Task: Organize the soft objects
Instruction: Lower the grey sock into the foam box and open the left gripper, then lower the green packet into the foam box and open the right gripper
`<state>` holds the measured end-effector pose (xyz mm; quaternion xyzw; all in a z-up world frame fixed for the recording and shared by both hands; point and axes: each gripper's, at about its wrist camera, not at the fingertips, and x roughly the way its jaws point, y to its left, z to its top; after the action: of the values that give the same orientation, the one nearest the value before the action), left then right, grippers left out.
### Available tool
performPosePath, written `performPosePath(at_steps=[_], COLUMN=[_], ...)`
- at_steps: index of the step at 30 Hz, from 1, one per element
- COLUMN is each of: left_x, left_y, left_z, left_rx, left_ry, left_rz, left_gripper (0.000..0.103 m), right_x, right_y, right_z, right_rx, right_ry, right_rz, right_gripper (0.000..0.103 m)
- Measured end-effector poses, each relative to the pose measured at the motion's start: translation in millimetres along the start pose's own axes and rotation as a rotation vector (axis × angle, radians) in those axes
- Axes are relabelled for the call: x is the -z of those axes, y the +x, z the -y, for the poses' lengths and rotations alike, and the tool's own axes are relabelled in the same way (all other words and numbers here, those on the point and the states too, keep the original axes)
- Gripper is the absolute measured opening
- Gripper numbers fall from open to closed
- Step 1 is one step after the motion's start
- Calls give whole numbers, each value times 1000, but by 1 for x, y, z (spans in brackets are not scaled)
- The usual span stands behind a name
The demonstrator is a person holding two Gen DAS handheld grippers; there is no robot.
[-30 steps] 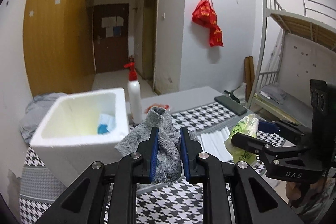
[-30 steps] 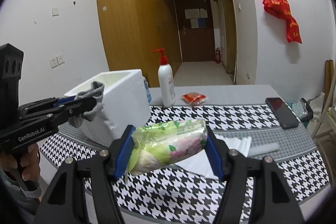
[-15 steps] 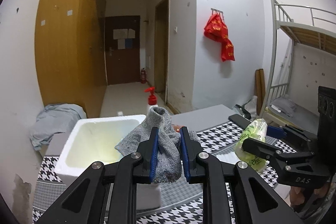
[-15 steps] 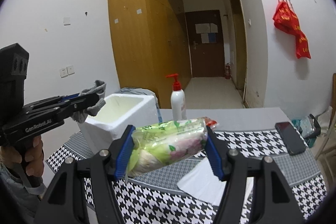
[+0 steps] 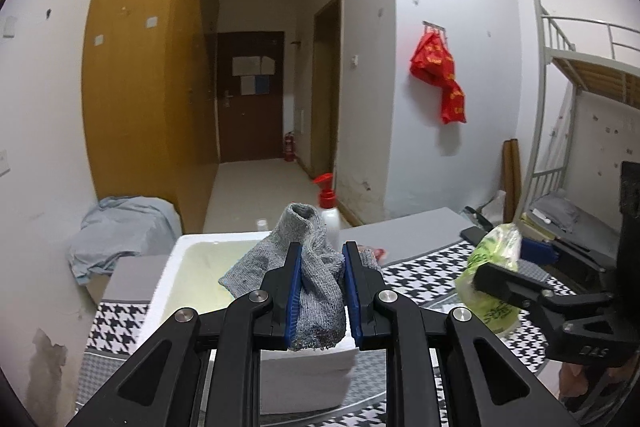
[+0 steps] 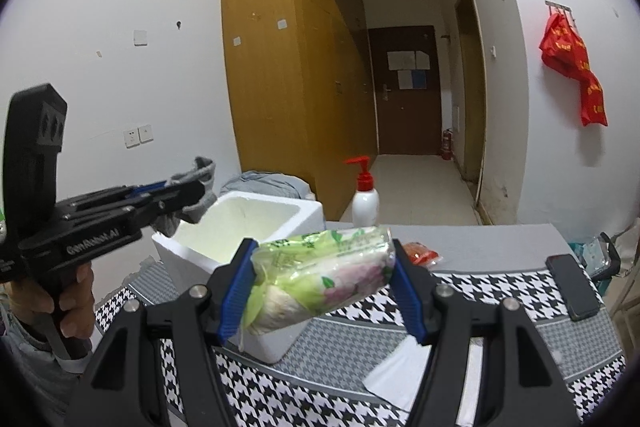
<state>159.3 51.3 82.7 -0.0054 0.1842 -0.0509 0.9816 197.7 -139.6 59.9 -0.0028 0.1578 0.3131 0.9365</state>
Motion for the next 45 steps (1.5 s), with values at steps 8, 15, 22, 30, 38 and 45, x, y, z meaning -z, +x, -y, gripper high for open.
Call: performPosePath(at_steps=[8, 15, 22, 30, 38, 45], left_x=[3, 5, 6, 11, 14, 17], left_y=[-1, 4, 28, 39, 18, 4], left_z=[-21, -35, -46, -65, -76, -90], left_rx=[-48, -71, -10, -40, -138, -217], left_ry=[-17, -15, -30, -88, -100, -103], left_rz=[5, -7, -27, -28, 25, 34], left_gripper=[21, 21, 23, 81, 100, 102], right_x=[-5, -7, -4, -6, -11, -17], right_y=[21, 35, 38, 40, 43, 57], right_z=[-21, -34, -37, -37, -47, -56], right_rx=[-60, -84, -72, -54, -52, -55], right_ry=[-20, -28, -31, -35, -53, -74], right_rz=[-10, -27, -36, -47, -48, -74], right_gripper=[68, 68, 68, 68, 68, 68])
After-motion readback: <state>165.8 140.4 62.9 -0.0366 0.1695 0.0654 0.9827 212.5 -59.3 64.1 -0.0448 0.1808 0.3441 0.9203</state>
